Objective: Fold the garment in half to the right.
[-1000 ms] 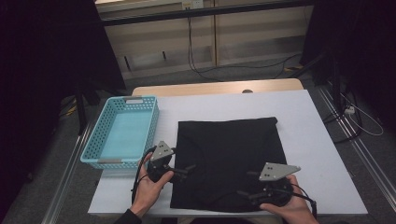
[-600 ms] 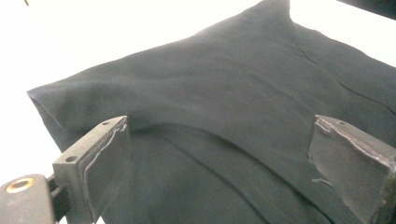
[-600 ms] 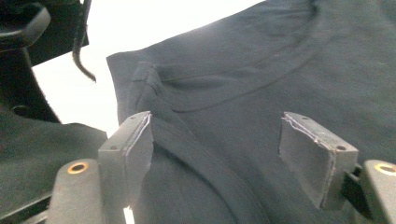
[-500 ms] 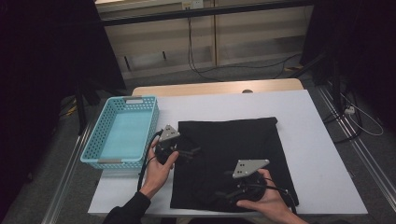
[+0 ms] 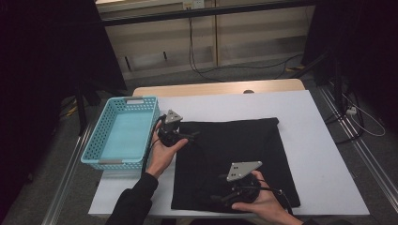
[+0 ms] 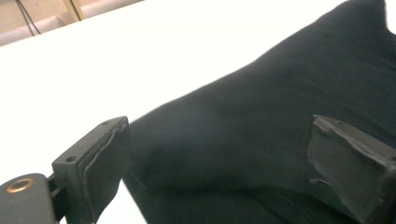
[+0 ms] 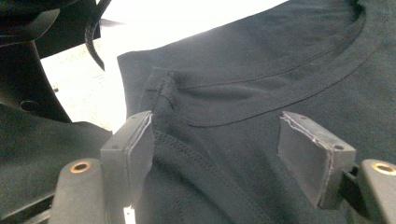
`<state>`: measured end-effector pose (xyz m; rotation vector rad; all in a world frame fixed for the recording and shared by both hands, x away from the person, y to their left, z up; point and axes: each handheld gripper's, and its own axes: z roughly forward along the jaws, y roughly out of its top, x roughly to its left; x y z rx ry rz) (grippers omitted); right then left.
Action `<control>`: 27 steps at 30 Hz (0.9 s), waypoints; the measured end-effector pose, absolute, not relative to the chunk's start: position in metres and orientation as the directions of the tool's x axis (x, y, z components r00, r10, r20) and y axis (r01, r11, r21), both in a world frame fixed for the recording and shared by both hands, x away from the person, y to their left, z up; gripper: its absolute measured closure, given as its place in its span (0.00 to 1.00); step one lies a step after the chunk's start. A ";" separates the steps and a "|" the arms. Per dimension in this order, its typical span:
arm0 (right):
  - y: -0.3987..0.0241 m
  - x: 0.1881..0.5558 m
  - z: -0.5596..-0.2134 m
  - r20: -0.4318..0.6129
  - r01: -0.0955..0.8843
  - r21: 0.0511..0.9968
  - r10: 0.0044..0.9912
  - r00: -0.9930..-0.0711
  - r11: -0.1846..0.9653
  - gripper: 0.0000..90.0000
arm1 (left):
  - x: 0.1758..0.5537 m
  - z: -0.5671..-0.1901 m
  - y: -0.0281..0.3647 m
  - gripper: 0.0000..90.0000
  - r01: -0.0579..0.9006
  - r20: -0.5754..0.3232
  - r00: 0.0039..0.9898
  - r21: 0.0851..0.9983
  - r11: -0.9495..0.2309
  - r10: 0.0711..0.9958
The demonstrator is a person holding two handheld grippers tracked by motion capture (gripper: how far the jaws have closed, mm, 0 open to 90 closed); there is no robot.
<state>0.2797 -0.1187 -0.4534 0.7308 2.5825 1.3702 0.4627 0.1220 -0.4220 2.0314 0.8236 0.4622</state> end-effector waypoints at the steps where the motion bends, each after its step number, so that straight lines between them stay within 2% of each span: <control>1: -0.119 0.280 -0.454 0.114 0.358 0.808 0.472 -0.874 0.469 0.30 | 0.468 -0.422 0.124 0.13 0.377 0.017 0.710 0.835 -0.400 0.704; 6: -0.120 0.278 -0.454 0.112 0.357 0.805 0.470 -0.875 0.473 0.31 | 0.490 -0.427 0.128 0.17 0.426 -0.007 0.643 0.834 -0.350 0.765; 8: -0.121 0.278 -0.455 0.113 0.357 0.805 0.469 -0.876 0.473 0.31 | 0.498 -0.432 0.130 0.15 0.436 -0.006 0.646 0.824 -0.362 0.763; 12: -0.120 0.276 -0.455 0.108 0.353 0.804 0.467 -0.878 0.478 0.31 | 0.508 -0.442 0.133 0.17 0.475 -0.013 0.631 0.797 -0.372 0.776; 14: -0.119 0.276 -0.455 0.108 0.352 0.804 0.464 -0.879 0.480 0.31 | 0.512 -0.446 0.135 0.22 0.497 -0.025 0.613 0.790 -0.361 0.790; 16: -0.119 0.276 -0.455 0.112 0.354 0.801 0.461 -0.880 0.482 0.32 | 0.515 -0.447 0.137 0.33 0.504 -0.026 0.613 0.783 -0.365 0.790; 21: -0.118 0.276 -0.457 0.109 0.351 0.795 0.452 -0.885 0.495 0.32 | 0.521 -0.454 0.135 0.45 0.531 -0.022 0.603 0.757 -0.380 0.798; 27: -0.117 0.275 -0.457 0.114 0.351 0.794 0.447 -0.887 0.495 0.33 | 0.526 -0.460 0.135 0.42 0.549 -0.003 0.593 0.733 -0.402 0.805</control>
